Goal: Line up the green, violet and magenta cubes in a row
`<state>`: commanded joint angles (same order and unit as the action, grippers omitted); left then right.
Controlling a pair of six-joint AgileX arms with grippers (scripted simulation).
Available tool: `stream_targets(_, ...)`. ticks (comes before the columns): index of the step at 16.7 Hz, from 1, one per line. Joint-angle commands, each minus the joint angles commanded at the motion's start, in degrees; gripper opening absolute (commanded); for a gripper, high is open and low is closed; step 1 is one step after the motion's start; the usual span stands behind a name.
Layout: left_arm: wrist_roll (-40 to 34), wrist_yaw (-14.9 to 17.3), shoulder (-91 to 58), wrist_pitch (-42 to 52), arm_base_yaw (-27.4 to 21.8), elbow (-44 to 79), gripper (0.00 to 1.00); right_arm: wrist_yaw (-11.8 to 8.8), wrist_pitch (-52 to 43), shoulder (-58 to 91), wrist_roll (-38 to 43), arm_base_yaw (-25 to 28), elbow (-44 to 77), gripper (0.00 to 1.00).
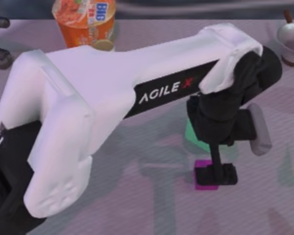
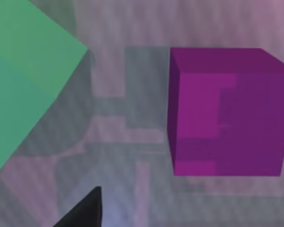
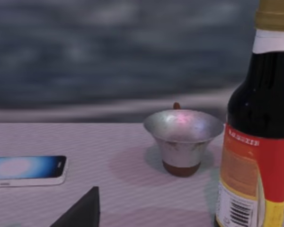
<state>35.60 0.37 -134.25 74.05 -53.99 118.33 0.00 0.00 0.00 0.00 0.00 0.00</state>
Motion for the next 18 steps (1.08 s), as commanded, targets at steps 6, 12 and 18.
stream_targets(6, 0.0, 0.0, 0.6, 2.7, 0.0, 2.6, 1.00, 0.0, 0.0, 0.0, 0.0, 0.0, 0.0, 1.00)
stream_targets(12, -8.0, -0.1, 5.3, -0.7, 9.5, -5.5, 1.00, 0.0, 0.0, 0.0, 0.0, 0.0, 0.0, 1.00)
stream_targets(18, -23.0, -0.2, 13.7, -6.7, 29.3, -20.9, 1.00, 0.0, 0.0, 0.0, 0.0, 0.0, 0.0, 1.00)
